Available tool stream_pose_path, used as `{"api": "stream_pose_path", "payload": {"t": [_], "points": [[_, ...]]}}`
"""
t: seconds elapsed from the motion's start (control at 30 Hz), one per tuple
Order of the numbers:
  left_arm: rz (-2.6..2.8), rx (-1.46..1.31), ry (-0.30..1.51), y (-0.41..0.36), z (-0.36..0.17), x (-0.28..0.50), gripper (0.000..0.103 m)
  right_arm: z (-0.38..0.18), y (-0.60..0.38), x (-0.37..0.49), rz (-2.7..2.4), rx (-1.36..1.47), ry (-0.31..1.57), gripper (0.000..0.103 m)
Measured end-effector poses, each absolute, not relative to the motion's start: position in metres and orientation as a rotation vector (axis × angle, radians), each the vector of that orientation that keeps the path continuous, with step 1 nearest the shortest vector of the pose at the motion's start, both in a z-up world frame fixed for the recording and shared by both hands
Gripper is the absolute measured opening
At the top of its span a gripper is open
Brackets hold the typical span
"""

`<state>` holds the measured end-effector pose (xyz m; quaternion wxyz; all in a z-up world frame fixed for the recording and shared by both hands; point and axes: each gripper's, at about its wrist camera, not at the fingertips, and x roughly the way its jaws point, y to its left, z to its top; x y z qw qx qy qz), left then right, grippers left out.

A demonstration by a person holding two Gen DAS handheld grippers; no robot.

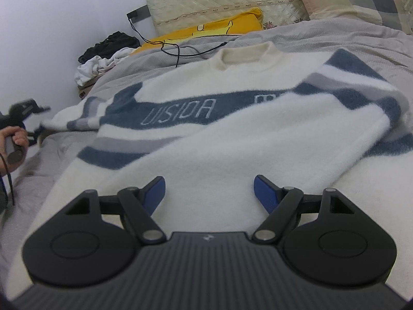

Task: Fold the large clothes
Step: 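Grasp the sweater side edge with the left gripper and lift it, then fold the held side and sleeve across the sweater body with the left gripper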

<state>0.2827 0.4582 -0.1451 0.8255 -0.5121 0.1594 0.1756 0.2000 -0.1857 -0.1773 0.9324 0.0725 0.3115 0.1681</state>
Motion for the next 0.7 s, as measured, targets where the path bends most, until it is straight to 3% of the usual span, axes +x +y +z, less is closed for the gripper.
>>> {"api": "stream_pose_path", "payload": {"t": [0.2,0.27,0.3,0.33,0.47,0.7], "points": [[0.542,-1.122,0.287,0.458,-0.163,0.290,0.051,-0.179,-0.186,0.203,0.344,0.156,0.641,0.077],[0.585,-1.045,0.294,0.453,-0.156,0.296,0.035,-0.179,-0.186,0.204,0.343,0.159,0.640,0.077],[0.618,-0.991,0.305,0.452,-0.150,0.299,0.018,-0.179,-0.186,0.205,0.341,0.164,0.641,0.077],[0.646,-0.939,0.322,0.451,-0.145,0.303,0.014,-0.179,-0.186,0.206,0.340,0.168,0.640,0.078],[0.689,-0.839,0.298,0.442,-0.120,0.305,0.010,-0.176,-0.188,0.207,0.332,0.176,0.634,0.077],[0.648,-0.415,0.280,0.379,-0.031,0.319,0.010,-0.158,-0.197,0.193,0.350,0.174,0.562,0.077]]}}
